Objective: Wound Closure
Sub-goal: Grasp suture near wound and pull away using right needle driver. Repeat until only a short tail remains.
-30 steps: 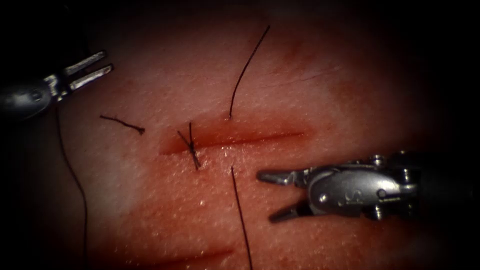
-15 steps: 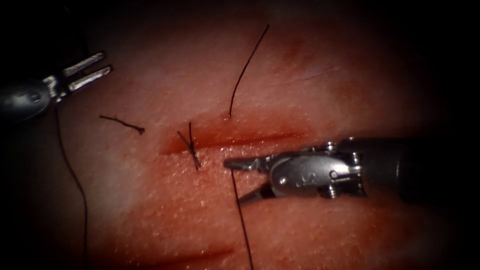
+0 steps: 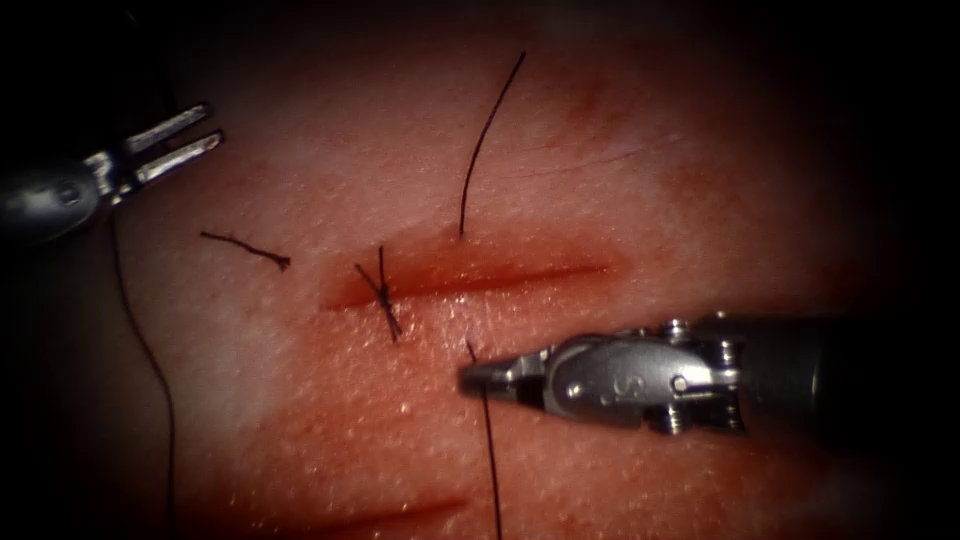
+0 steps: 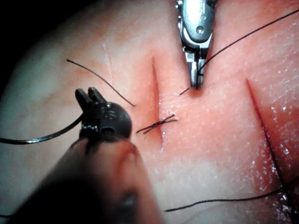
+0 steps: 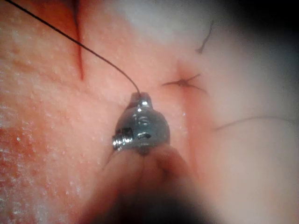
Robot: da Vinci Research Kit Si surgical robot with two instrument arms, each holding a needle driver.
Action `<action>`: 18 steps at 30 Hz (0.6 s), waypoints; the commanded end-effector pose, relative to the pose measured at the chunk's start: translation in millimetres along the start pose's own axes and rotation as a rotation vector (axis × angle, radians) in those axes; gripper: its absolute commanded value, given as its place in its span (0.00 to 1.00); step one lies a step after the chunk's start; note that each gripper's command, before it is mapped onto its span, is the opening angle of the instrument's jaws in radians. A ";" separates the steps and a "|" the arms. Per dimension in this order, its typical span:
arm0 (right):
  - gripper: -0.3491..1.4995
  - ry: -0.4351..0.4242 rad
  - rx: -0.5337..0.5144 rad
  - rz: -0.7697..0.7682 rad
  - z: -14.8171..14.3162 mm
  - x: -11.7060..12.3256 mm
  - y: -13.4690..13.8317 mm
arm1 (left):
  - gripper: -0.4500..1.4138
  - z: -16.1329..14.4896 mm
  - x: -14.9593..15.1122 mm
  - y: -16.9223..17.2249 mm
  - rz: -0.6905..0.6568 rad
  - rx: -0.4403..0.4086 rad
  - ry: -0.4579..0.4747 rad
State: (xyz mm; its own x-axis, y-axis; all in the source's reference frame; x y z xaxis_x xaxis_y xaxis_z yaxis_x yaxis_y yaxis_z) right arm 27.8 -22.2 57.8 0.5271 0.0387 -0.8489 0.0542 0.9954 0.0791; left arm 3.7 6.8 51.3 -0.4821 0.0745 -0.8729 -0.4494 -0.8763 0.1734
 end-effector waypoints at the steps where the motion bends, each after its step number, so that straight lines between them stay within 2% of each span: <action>1: 0.00 0.000 0.006 -0.004 0.7 0.8 -0.5 | 0.00 0.8 -0.1 0.0 0.002 -0.001 0.001; 7: 0.00 0.006 0.019 -0.015 0.3 2.2 -2.0 | 0.00 0.8 -0.1 0.0 0.002 0.000 0.001; 17: 0.00 0.019 0.031 -0.021 0.1 2.7 -2.8 | 0.00 1.5 -0.4 0.2 0.004 -0.008 0.001; 18: 0.12 0.026 0.033 -0.021 0.1 2.7 -2.7 | 0.00 1.6 -0.6 0.2 -0.002 -0.007 0.002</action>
State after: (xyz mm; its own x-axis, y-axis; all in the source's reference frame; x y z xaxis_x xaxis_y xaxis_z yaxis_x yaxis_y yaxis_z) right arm 28.6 -25.0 54.8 0.5038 0.0214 -0.8636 0.0923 0.9926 0.0784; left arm 3.0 7.0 52.4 -0.4822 0.0757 -0.8728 -0.4423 -0.8810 0.1680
